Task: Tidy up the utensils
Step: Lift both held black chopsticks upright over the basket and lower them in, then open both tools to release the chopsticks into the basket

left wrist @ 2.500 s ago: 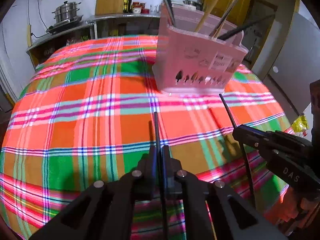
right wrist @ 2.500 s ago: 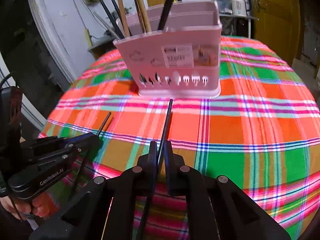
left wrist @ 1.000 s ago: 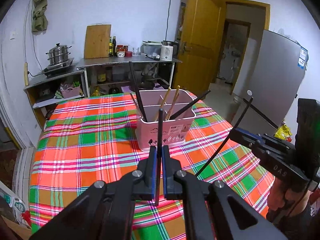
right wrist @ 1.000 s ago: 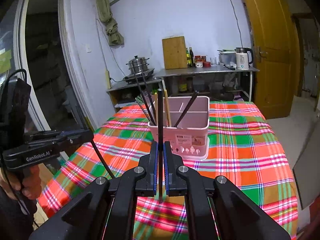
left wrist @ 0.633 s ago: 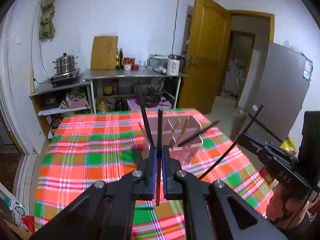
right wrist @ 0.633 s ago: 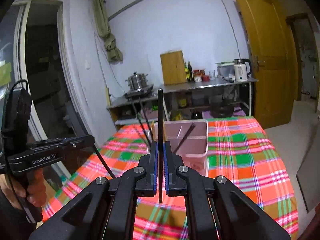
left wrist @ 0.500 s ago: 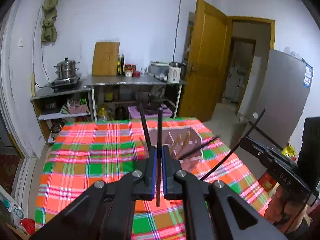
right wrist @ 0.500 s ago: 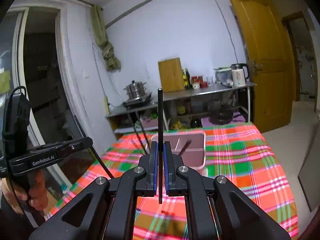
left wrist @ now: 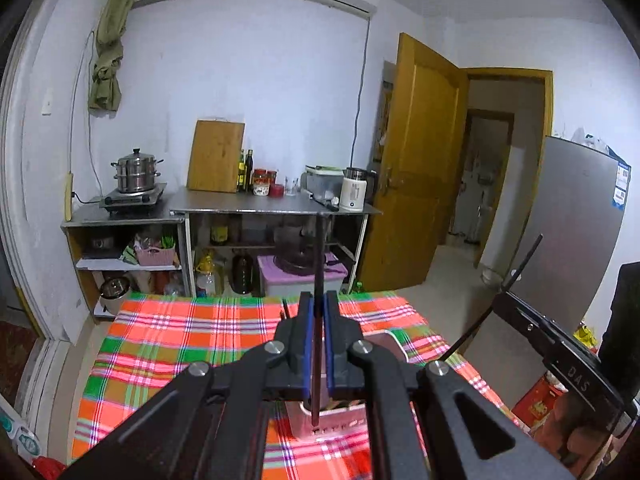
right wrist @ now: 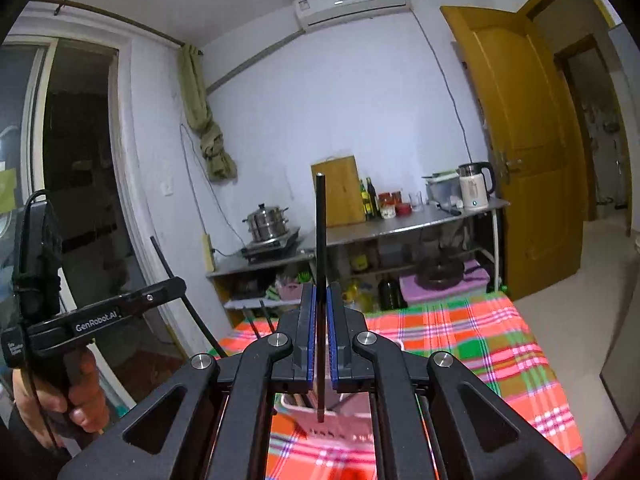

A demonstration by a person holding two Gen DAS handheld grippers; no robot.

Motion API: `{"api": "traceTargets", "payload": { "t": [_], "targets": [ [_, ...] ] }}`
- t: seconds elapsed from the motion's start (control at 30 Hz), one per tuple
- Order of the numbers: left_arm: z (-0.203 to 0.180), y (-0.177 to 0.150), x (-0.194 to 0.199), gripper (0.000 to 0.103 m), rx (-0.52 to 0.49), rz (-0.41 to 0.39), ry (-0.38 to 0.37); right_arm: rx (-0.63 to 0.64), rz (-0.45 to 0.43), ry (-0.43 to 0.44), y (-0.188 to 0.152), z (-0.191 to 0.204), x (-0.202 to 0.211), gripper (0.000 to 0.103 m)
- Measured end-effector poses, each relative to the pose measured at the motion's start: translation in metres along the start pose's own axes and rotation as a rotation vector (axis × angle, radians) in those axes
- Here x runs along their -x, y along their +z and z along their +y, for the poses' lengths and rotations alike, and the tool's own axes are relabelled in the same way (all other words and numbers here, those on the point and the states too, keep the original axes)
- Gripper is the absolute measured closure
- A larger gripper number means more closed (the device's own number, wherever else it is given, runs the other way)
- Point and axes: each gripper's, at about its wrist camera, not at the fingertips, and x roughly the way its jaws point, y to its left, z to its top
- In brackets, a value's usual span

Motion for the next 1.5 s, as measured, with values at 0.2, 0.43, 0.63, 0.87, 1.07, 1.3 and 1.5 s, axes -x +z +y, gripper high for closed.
{"api": "traceTargets", "payload": {
  "t": [0.2, 0.43, 0.63, 0.87, 1.07, 1.3, 1.5],
  "targets": [
    [-0.002, 0.011, -0.014, 0.098, -0.018, -0.034, -0.010, 0.015, -0.019, -0.005, 0.005, -0.001, -0.014, 0.098],
    [-0.001, -0.006, -0.047, 0.098, -0.011, 0.012, -0.024, -0.024, 0.024, -0.004, -0.015, -0.010, -0.035, 0.098],
    [0.003, -0.031, -0.073, 0.098, -0.008, 0.087, -0.028, -0.030, 0.094, -0.008, -0.036, -0.010, -0.051, 0.098],
    [0.009, -0.053, -0.083, 0.093, 0.002, 0.148, -0.033, -0.007, 0.168, -0.004, -0.054, -0.010, -0.061, 0.097],
    [0.012, -0.058, -0.068, 0.070, 0.010, 0.129, -0.038, 0.000, 0.179, -0.008, -0.052, -0.008, -0.053, 0.093],
    [0.011, -0.057, -0.047, 0.067, 0.010, 0.104, -0.040, 0.020, 0.158, -0.025, -0.046, -0.004, -0.039, 0.092],
    [0.010, -0.070, -0.021, 0.065, 0.014, 0.082, -0.054, 0.011, 0.140, -0.027, -0.047, -0.007, -0.021, 0.092]
  ]
}}
